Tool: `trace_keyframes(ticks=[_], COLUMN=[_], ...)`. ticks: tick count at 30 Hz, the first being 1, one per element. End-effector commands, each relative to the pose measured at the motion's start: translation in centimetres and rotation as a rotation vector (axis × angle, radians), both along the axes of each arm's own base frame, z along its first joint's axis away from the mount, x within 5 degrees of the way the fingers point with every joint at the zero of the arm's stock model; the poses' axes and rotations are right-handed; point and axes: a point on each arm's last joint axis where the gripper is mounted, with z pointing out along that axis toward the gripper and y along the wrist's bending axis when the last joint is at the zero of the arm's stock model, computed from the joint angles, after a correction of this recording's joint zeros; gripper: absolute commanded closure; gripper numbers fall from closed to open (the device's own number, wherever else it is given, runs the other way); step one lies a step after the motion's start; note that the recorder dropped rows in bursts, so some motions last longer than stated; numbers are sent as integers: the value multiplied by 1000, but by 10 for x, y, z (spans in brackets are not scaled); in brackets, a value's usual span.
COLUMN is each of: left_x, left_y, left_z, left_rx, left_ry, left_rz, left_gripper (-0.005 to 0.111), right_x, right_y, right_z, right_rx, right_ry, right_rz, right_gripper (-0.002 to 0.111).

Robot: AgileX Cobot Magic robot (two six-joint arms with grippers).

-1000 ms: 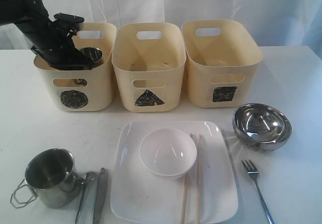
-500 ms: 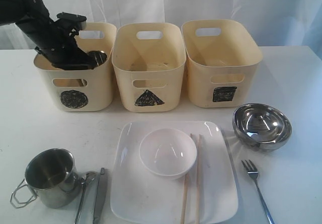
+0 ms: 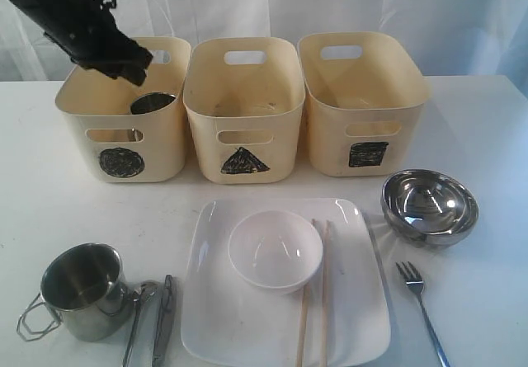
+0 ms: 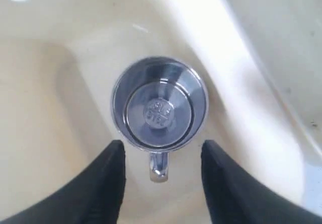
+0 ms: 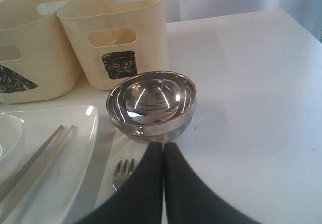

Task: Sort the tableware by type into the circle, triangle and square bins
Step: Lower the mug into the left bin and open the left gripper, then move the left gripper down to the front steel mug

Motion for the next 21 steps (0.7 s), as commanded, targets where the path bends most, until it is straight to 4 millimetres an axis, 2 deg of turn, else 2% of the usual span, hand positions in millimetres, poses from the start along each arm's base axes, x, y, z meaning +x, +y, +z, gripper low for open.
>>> trace_keyframes(ticks=[1,5,9,12,18,21], left_x=[-39,-71,-103,-127,-185,-212], left_y=[4,6,1,1,13,19], left_z=[58,77,83,88,83,68], left_rx=[-12,-25,-105,-168,-173,-177], left_ry=[-19,100,174,157,174,195], left_rz=[-43,-86,-161,-177,-165,-150], left_gripper=[55,55,62,66,66,66], right_x=[0,0,0,0,0,0], right_y=[-1,-1,-1,-1,-1,-1], right_z=[0,0,0,0,0,0], right_rx=[-5,-5,-5,-5,-5,-5], right_ry=[-9,-9,-9,-9,-9,-9], right_rz=[-9,-9,-9,-9,-9,-9], right_gripper=[108,108,108,108,108,108])
